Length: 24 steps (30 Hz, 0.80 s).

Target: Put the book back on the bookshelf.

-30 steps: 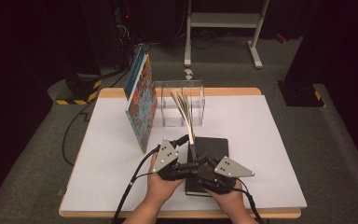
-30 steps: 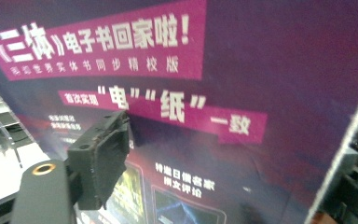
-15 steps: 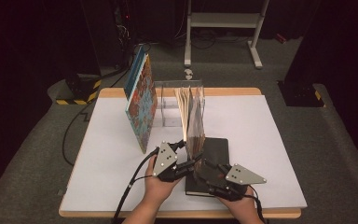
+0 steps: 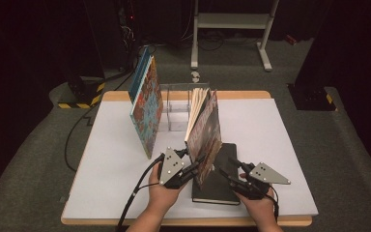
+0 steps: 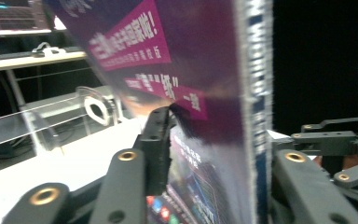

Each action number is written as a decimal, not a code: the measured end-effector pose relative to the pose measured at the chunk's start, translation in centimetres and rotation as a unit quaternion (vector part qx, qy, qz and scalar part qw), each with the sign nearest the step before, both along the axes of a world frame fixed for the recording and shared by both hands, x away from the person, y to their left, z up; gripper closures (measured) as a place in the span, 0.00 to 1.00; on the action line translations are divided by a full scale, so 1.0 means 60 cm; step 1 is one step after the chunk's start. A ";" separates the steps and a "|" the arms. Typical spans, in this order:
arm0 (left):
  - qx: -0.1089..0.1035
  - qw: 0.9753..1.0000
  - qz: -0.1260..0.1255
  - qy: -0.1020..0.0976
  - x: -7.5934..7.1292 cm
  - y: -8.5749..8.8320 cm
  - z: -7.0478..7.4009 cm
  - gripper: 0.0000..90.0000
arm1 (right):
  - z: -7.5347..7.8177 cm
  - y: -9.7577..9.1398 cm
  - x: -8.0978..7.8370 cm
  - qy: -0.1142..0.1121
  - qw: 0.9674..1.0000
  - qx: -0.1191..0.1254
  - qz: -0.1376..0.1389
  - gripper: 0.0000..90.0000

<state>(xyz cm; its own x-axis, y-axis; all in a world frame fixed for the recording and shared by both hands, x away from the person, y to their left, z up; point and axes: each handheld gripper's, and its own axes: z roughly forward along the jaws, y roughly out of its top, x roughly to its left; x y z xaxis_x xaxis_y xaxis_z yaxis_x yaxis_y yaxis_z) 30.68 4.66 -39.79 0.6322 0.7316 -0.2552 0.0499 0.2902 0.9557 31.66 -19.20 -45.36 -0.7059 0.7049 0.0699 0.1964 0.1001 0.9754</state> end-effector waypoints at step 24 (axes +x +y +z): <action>0.011 1.000 0.012 -0.025 0.022 0.015 0.018 0.93 | -0.003 -0.022 0.010 0.013 0.999 0.017 -0.024 0.53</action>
